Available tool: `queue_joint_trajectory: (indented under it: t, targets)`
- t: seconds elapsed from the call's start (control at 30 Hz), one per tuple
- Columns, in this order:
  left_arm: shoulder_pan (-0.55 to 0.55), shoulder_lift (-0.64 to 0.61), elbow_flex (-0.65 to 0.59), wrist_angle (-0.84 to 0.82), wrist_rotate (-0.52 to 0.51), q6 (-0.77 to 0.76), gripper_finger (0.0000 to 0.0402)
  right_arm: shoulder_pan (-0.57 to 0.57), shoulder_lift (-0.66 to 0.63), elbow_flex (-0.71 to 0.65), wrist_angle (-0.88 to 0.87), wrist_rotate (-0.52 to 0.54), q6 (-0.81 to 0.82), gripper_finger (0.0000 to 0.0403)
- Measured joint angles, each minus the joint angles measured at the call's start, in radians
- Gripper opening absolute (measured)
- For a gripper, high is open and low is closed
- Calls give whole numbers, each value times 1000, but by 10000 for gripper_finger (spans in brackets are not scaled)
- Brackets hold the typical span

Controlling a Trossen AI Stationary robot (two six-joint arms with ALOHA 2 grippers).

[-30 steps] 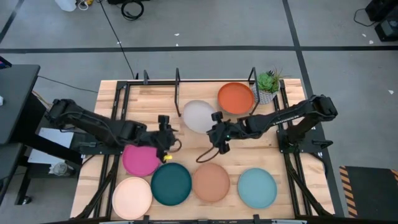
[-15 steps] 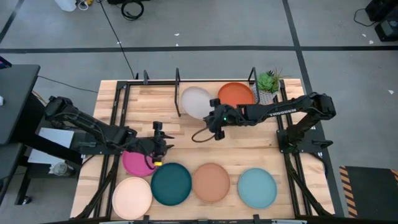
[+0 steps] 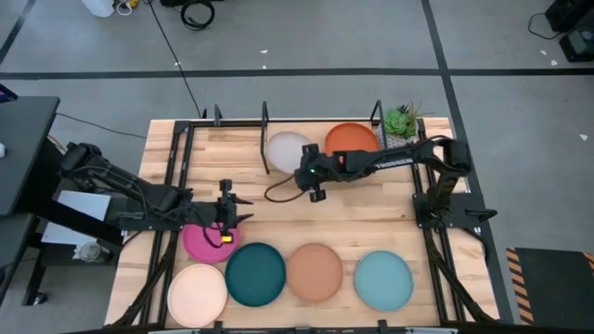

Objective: Place and stack plates onto a shelf
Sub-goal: Put the gray plate on the shelf, then adjust the plates on the shelf

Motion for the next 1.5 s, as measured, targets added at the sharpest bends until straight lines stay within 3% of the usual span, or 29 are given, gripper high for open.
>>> queue_joint_trajectory:
  t: [0.57,0.77,0.87,1.0,1.23,1.37,1.5]
  targets:
    - [1,-1,0,4,0,-31,155,-50,94,73,-38,24,-22,42]
    - [1,-1,0,6,0,-35,155,-43,89,73,-46,28,-18,68]
    - [1,-1,0,7,0,-35,155,-20,76,95,-94,85,-16,85]
    - [1,-1,0,1,11,-71,155,23,55,149,-213,135,56,109]
    - [1,1,-2,-49,141,-220,155,151,16,143,-334,118,269,127]
    - [13,1,-3,-43,135,-239,155,198,12,73,-248,139,271,125]
    - [40,1,-3,-3,134,-214,155,175,12,-29,-61,84,218,125]
